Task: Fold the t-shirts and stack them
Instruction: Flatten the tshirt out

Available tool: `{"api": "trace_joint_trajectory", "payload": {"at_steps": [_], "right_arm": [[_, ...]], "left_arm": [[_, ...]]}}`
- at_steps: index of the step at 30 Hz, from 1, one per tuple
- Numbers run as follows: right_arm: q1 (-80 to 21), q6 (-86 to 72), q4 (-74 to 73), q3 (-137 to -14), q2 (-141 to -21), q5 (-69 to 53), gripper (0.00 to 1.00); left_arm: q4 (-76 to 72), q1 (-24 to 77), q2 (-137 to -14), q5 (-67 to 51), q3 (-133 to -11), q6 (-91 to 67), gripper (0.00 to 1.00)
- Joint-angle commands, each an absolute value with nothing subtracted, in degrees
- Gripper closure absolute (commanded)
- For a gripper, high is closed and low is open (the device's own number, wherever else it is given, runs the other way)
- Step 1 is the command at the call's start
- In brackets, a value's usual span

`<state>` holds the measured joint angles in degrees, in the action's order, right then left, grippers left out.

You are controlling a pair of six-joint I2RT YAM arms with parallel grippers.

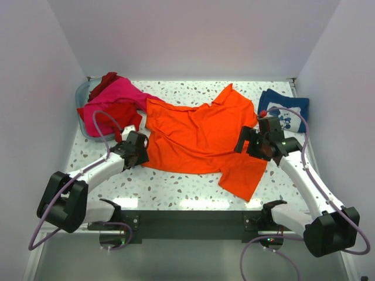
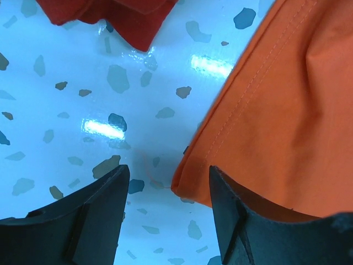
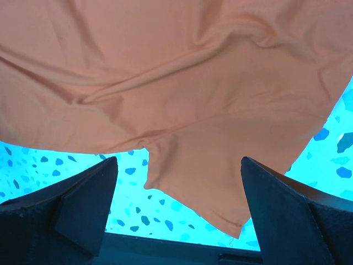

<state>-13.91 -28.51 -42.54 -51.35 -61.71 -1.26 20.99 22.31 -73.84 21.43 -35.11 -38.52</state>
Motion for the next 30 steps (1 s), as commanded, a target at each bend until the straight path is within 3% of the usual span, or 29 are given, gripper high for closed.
{"api": "trace_joint_trajectory", "payload": {"at_steps": [1,15,21,28,30], "right_arm": [[-13.89,-29.27,-44.38,-50.45,-60.03,-2.11,0.04],[-13.80,-29.53,-46.32,-50.54,-58.10,-0.44,0.03],[-13.80,-29.62,-47.37,-50.36,-56.95,-0.18,0.03],[-13.80,-31.72,-48.25,-46.94,-56.34,1.93,0.02],[-13.80,-33.21,-48.69,-45.01,-55.37,2.90,0.01]], "left_arm": [[16.88,22.15,-74.53,19.87,-33.84,-39.73,0.36],[13.89,22.15,-76.20,17.40,-31.11,-39.99,0.52],[14.06,22.15,-75.24,16.53,-30.41,-39.99,0.69],[15.82,22.24,-71.29,16.34,-29.88,-39.90,1.00],[17.40,22.15,-69.71,17.13,-30.32,-39.82,1.00]]}}
